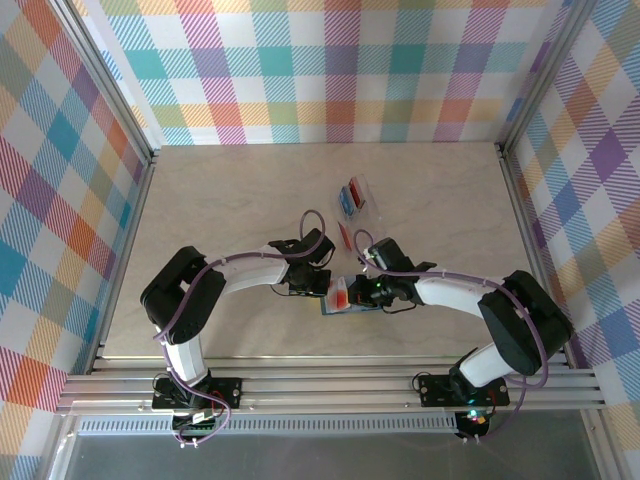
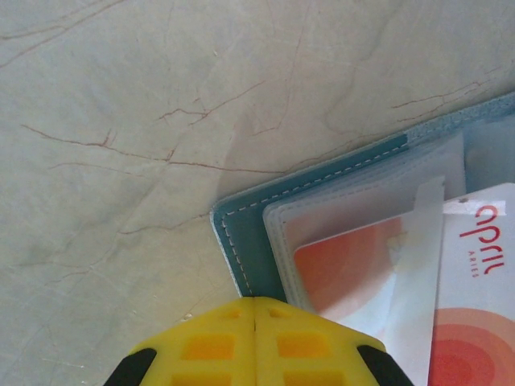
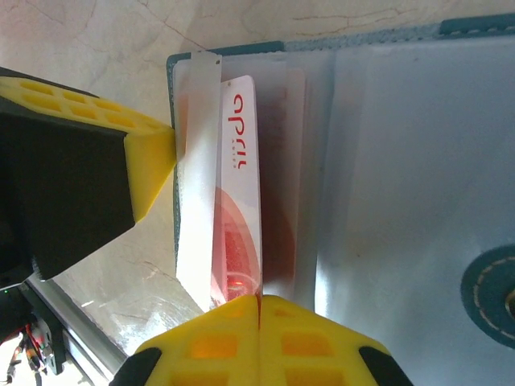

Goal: Put the credit cards into the card holder

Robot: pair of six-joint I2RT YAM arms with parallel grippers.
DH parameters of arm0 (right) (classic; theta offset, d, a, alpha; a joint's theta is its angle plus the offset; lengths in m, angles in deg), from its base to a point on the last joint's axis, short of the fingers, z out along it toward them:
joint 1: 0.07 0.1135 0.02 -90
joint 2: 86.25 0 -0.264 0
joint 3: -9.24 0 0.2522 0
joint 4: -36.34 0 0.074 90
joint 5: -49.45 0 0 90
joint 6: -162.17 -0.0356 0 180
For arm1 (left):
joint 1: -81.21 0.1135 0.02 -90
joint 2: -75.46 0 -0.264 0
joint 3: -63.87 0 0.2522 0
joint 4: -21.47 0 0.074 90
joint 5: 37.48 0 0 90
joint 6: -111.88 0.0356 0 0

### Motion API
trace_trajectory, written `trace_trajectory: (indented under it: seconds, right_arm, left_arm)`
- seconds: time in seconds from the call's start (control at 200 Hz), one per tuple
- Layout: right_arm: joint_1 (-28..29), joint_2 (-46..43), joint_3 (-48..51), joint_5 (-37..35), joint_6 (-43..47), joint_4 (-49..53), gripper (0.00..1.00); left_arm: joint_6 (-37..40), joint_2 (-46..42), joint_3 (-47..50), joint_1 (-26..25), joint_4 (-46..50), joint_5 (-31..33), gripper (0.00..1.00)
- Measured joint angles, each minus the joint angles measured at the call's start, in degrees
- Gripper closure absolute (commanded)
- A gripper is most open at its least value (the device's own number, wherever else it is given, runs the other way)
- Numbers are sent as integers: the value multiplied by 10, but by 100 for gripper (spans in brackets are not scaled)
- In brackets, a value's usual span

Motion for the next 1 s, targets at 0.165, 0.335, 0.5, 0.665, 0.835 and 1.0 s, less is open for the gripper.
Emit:
trace_trajectory:
  seconds: [0.165, 0.335, 0.5, 0.665, 0.835, 1.0]
  right_arm:
    - [3, 0, 0, -9, -11, -7, 100]
    - [5, 0, 1, -22, -24, -17, 100]
    - [11, 0, 1, -26, -30, -24, 100]
    - [16, 0, 1, -30, -30, -25, 100]
    - [17, -1, 1, -39, -23, -20, 83]
    - [23, -13, -2, -70, -5, 13, 61]
  left_arm:
    - [0, 0, 0, 0, 0, 0, 93]
    - [-2, 5, -5, -4, -6, -2, 93]
    - [-2, 8, -6, -8, -12, -1, 93]
    - [-2, 8, -7, -8, -12, 0, 93]
    - [-2, 8, -7, -8, -11, 0, 93]
    - [-2, 14, -11, -15, -26, -2, 93]
